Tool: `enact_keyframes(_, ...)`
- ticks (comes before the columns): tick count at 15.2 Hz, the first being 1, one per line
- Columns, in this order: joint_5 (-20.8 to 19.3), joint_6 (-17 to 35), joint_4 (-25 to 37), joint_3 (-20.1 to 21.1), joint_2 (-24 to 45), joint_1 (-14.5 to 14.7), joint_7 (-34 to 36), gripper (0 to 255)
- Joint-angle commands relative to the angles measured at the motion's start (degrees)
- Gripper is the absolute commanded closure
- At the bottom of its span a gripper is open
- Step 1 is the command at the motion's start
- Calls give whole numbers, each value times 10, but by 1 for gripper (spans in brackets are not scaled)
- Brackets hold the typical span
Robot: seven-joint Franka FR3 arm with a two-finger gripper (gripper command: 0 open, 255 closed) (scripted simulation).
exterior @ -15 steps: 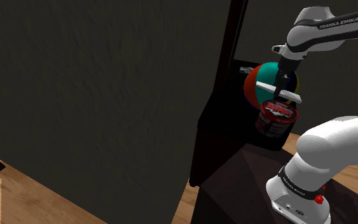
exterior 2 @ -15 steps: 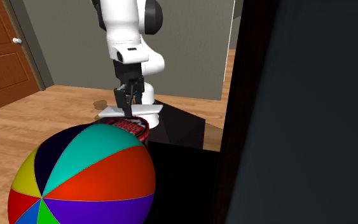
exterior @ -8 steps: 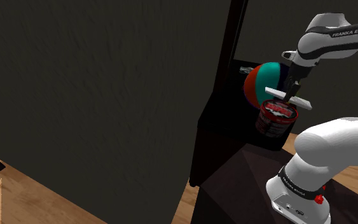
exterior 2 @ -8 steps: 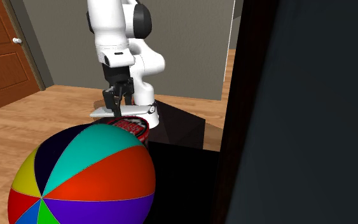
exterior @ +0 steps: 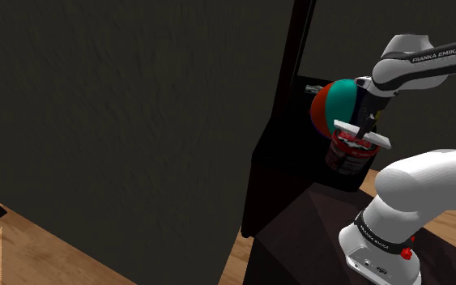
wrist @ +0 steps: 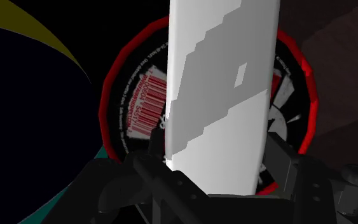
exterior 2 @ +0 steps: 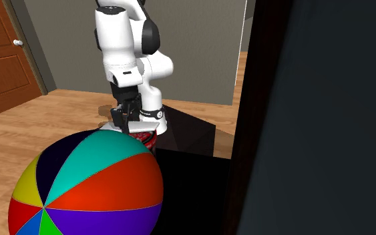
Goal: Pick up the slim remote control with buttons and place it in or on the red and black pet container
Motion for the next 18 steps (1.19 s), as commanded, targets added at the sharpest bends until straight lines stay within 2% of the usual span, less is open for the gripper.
enact_keyframes(1, -5, 21, -11, -6, 10, 0, 1, 255)
enact_keyframes(9, -6, 28, -14, -9, 14, 0, 1, 255)
enact_keyframes(10, -6, 28, -14, -9, 14, 0, 1, 0)
enact_keyframes(15, -6, 28, -14, -9, 14, 0, 1, 0)
enact_keyframes(18, 10, -44, 24, 14, -20, 1, -1, 0)
